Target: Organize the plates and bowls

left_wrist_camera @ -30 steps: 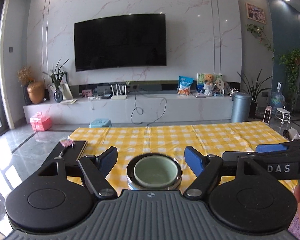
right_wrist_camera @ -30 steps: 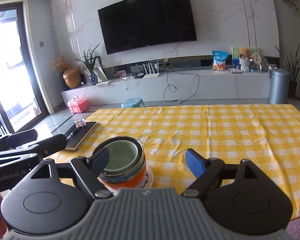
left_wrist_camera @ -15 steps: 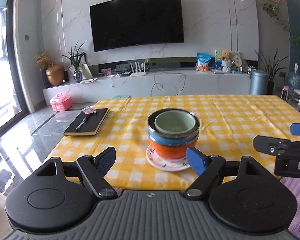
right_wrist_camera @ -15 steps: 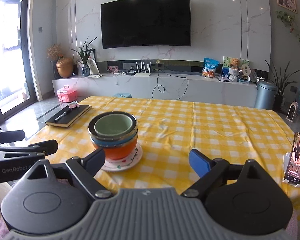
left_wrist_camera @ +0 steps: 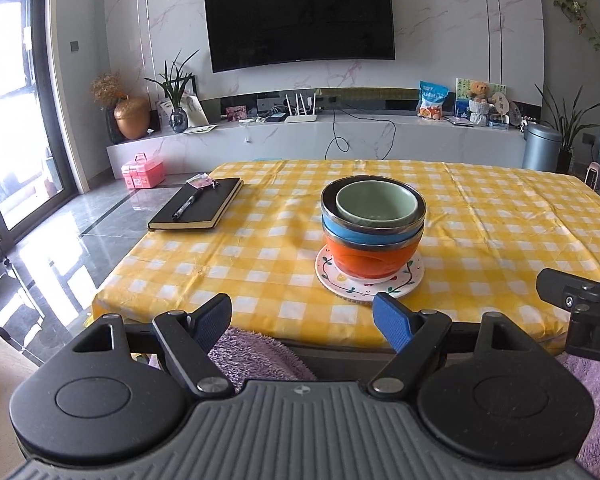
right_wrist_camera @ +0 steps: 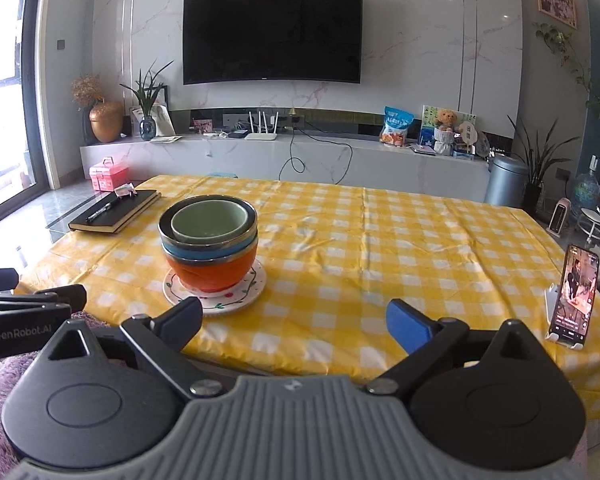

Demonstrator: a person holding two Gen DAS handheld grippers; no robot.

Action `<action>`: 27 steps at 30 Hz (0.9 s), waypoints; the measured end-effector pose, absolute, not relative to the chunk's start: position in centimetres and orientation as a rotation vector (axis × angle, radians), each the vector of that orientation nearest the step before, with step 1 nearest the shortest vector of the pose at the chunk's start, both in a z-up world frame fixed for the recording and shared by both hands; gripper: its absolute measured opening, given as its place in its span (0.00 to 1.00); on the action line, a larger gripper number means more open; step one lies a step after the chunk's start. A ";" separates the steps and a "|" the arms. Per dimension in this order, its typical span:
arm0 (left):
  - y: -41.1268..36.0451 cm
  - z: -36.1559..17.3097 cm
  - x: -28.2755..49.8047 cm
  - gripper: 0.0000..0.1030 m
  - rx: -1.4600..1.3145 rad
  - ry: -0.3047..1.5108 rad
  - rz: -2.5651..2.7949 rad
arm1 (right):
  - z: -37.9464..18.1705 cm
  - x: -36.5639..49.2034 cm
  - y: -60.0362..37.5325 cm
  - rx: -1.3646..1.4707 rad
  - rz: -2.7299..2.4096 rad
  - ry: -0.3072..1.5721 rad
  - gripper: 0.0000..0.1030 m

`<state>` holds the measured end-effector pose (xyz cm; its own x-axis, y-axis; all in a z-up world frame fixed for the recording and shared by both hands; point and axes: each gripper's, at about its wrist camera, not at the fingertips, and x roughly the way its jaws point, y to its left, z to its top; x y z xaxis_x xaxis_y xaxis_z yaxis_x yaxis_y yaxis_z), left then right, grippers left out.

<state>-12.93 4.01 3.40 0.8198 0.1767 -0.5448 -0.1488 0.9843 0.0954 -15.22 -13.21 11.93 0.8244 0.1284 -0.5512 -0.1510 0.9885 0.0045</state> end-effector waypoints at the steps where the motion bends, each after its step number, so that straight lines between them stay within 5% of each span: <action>1: 4.0 3.4 -12.9 0.91 0.051 0.584 0.173 | 12.0 -15.3 -13.2 -0.039 0.147 0.580 0.94; 27: 4.0 3.6 -13.1 0.91 0.059 0.585 0.178 | 12.4 -16.5 -12.9 -0.047 0.199 0.522 0.95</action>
<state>-13.10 3.95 3.59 0.8188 0.1837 -0.5438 -0.1504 0.9830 0.1056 -16.51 -12.92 12.38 0.8483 0.1765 -0.4993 -0.2004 0.9797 0.0059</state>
